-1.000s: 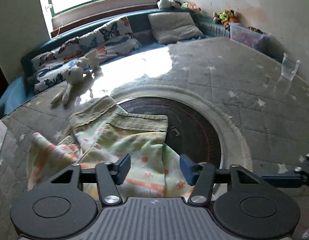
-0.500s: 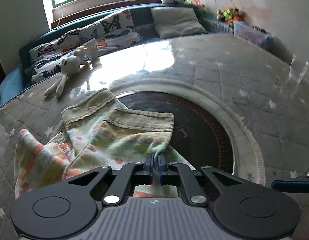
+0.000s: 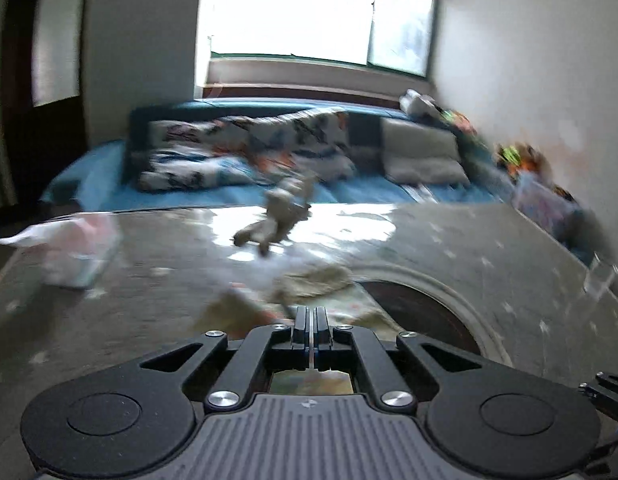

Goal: Fold clothes

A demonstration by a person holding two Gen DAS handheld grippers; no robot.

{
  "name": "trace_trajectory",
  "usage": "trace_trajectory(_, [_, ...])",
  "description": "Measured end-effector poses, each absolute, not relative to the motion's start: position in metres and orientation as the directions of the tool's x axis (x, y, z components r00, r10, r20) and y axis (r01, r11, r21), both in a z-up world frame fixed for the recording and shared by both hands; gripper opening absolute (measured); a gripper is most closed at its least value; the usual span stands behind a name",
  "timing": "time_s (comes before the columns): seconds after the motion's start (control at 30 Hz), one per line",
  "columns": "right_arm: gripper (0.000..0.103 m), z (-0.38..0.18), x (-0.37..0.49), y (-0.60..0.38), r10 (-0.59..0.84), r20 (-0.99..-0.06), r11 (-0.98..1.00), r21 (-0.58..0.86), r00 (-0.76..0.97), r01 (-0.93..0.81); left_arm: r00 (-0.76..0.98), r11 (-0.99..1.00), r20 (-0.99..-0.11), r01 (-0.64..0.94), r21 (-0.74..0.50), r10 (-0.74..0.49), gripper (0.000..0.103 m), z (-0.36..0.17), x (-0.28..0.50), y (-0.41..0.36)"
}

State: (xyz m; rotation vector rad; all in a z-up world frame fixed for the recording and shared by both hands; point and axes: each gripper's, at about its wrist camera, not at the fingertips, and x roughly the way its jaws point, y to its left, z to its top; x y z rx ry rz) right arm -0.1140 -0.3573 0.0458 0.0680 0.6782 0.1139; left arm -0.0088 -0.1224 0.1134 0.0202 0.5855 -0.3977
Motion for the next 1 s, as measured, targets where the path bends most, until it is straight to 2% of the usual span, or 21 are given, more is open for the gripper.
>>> trace_trajectory(0.13, [0.073, 0.05, -0.112, -0.355, 0.125, -0.614, 0.992, 0.095, 0.78, -0.084, 0.761, 0.924, -0.546, 0.377, -0.068, -0.351, 0.002, 0.117, -0.015, -0.111])
trace_trajectory(0.4, [0.073, 0.052, -0.109, -0.355, 0.124, -0.612, 0.992, 0.096, 0.781, -0.082, 0.663, 0.844, -0.605, 0.536, -0.028, -0.441, 0.006, 0.09, -0.017, -0.168])
trace_trajectory(0.5, [0.073, 0.048, -0.107, -0.36, 0.122, -0.62, 0.992, 0.104, 0.775, -0.073, 0.614, 0.8, -0.638, 0.599, -0.005, -0.464, 0.018, 0.076, -0.013, -0.196])
trace_trajectory(0.57, [0.074, 0.045, -0.105, -0.362, 0.121, -0.625, 0.992, 0.108, 0.772, -0.069, 0.595, 0.781, -0.658, 0.625, 0.016, -0.462, 0.04, 0.066, -0.009, -0.212])
trace_trajectory(0.63, [0.074, 0.043, -0.104, -0.364, 0.123, -0.627, 0.991, 0.113, 0.769, -0.066, 0.589, 0.773, -0.673, 0.633, 0.04, -0.447, 0.042, 0.057, -0.004, -0.222])
trace_trajectory(0.8, [0.074, 0.038, -0.101, -0.371, 0.127, -0.633, 0.99, 0.131, 0.764, -0.056, 0.566, 0.754, -0.716, 0.651, 0.084, -0.408, 0.041, 0.038, 0.013, -0.243])
trace_trajectory(0.87, [0.074, 0.038, -0.1, -0.373, 0.126, -0.633, 0.99, 0.134, 0.764, -0.052, 0.567, 0.756, -0.729, 0.647, 0.104, -0.385, 0.021, 0.03, 0.019, -0.246])
trace_trajectory(0.93, [0.074, 0.037, -0.099, -0.374, 0.126, -0.634, 0.989, 0.136, 0.763, -0.05, 0.569, 0.763, -0.734, 0.637, 0.109, -0.371, 0.007, 0.024, 0.024, -0.245])
trace_trajectory(1.0, [0.074, 0.037, -0.1, -0.375, 0.122, -0.635, 0.99, 0.135, 0.763, -0.046, 0.585, 0.785, -0.714, 0.614, 0.08, -0.385, 0.004, 0.028, 0.024, -0.236])
